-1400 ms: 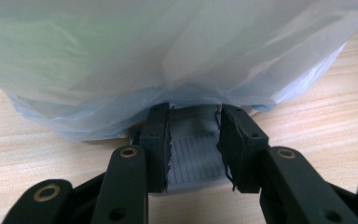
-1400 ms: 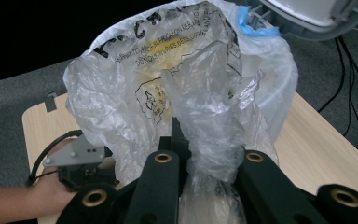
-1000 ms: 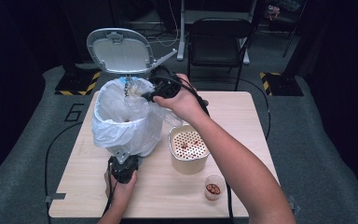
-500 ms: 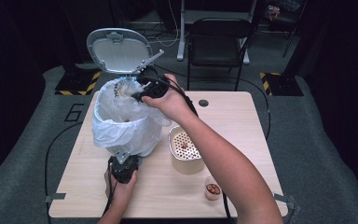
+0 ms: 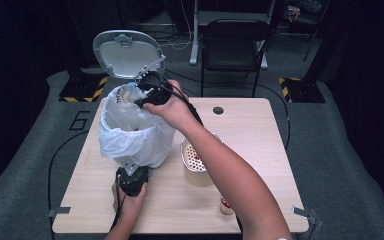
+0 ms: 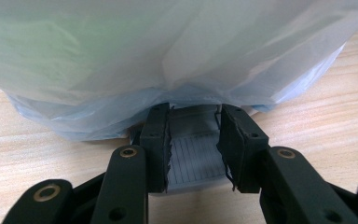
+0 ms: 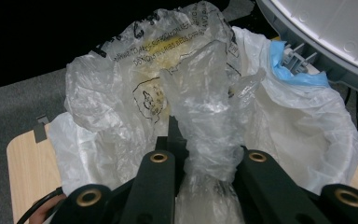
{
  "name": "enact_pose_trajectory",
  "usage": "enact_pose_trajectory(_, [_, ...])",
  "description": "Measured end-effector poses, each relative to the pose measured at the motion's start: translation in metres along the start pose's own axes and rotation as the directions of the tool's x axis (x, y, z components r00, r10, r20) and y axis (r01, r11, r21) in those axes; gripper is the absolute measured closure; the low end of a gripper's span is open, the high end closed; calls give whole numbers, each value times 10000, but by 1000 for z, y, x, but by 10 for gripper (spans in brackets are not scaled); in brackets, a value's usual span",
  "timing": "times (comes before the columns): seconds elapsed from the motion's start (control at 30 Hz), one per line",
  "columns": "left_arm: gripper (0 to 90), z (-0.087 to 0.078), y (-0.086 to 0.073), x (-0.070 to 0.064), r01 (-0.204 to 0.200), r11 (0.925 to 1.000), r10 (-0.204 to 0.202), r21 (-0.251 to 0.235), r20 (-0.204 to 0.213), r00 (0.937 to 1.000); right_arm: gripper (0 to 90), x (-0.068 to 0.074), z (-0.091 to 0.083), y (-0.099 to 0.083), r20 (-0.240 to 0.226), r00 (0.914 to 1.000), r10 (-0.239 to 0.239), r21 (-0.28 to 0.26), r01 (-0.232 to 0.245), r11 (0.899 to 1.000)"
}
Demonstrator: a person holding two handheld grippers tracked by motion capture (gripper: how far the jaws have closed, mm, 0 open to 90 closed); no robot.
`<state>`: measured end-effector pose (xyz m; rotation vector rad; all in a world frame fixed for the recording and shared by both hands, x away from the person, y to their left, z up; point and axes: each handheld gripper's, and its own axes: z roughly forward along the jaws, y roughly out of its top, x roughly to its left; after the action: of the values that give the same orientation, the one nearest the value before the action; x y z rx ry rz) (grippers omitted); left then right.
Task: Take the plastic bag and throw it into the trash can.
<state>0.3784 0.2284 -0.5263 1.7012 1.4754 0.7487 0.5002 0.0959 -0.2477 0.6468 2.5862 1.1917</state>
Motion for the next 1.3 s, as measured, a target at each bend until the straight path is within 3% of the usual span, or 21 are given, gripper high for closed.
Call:
enact_pose_trajectory(0.17, [635,0,0,-1,28,10000,-28,-42,-16,10000,805,0,4,2,114,9999,-109,-140,111,9998])
enact_pose_trajectory(0.2, [635,0,0,1,-143,9998,144,106,-20,9999,803,0,5,2,187,9997,-135,-193,139,9997])
enact_pose_trajectory(0.3, [635,-1,0,1,-191,9997,191,135,-21,9998,794,-2,11,2,274,9996,-6,-180,11,9998])
enact_pose_trajectory(0.37, [635,0,0,-1,44,10000,-44,-39,-11,10000,792,-2,14,3,314,9994,122,-142,-117,9998])
enact_pose_trajectory(0.5, [635,0,0,0,-34,10000,34,5,-1,10000,783,-5,22,3,340,9992,219,-82,-216,9997])
enact_pose_trajectory(0.53, [635,0,0,1,-185,9998,186,81,-23,9998,757,-5,22,3,334,9993,185,-29,-185,9998])
enact_pose_trajectory(0.6, [635,-1,0,1,-179,9998,179,113,-14,9998,609,-4,25,3,318,9992,244,-172,-239,9996])
enact_pose_trajectory(0.63, [635,0,0,0,36,10000,-36,-44,-5,10000,560,-4,26,3,280,9990,342,-151,-338,9993])
enact_pose_trajectory(0.7, [635,0,0,1,-102,9999,102,80,-1,9999,478,-2,27,2,534,9975,457,-269,-443,9987])
enact_pose_trajectory(0.83, [635,0,0,1,-50,10000,50,-39,-30,10000,388,-1,24,1,507,9972,548,-390,-528,9978])
enact_pose_trajectory(1.1, [635,-1,0,1,-191,9997,191,153,4,9998,350,0,14,-2,706,9974,147,-372,-121,9992])
enact_pose_trajectory(1.3, [635,-1,0,1,-181,9998,181,122,-12,9998,360,-2,9,-6,701,9974,154,-222,-139,9997])
